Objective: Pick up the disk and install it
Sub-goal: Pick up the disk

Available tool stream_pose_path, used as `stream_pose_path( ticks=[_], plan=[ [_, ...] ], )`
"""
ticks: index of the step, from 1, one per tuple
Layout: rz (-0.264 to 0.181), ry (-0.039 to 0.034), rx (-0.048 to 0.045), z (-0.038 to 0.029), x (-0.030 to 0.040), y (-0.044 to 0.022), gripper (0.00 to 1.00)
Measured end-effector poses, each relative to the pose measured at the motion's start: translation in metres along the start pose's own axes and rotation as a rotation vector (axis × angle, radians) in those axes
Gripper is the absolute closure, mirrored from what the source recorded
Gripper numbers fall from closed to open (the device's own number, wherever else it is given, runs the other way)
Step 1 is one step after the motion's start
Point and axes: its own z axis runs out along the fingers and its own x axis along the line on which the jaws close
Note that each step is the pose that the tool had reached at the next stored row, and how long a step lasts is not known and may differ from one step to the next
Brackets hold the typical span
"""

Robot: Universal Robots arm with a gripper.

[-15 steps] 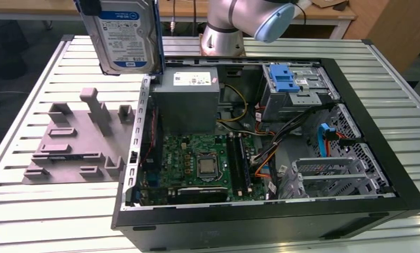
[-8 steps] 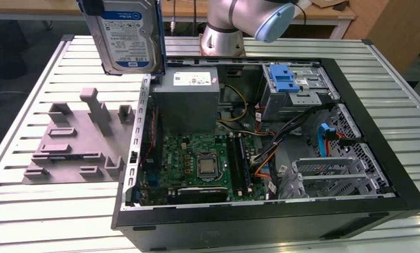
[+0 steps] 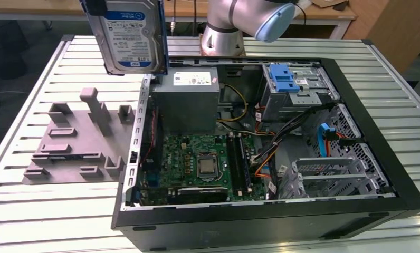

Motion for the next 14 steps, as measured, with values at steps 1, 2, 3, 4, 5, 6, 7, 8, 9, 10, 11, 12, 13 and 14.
stream_pose_path(
  ticks=[1,2,3,4,5,6,7,8,9,10,11,12,13,14],
  plan=[
    [0.000,0.0000,0.0001,0.0000,0.0000,-0.0005,0.64],
    [0.000,-0.0001,0.0001,0.0000,0.0000,-0.0010,0.64],
    [0.000,-0.0001,0.0001,0.0000,0.0000,-0.0015,0.64],
    [0.000,0.0000,0.0001,0.0000,0.0000,-0.0018,0.64],
    [0.000,-0.0001,0.0001,0.0000,0.0000,-0.0020,0.64],
    [0.000,0.0000,0.0001,0.0000,0.0000,-0.0022,0.64],
    [0.000,-0.0001,0.0000,0.0000,0.0000,-0.0023,0.64],
    [0.000,-0.0001,0.0001,0.0000,0.0000,-0.0024,0.64],
    [0.000,0.0000,0.0000,0.0000,0.0000,-0.0026,0.64],
    [0.000,0.0000,0.0000,-0.0001,0.0000,-0.0029,0.64],
    [0.000,0.0000,0.0000,-0.0001,0.0000,-0.0031,0.64],
    [0.000,0.0000,0.0001,0.0000,0.0000,-0.0034,0.64],
    [0.000,0.0000,0.0001,-0.0001,0.0000,-0.0037,0.64],
    [0.000,-0.0001,0.0001,-0.0001,0.0000,-0.0039,0.64]
  ],
)
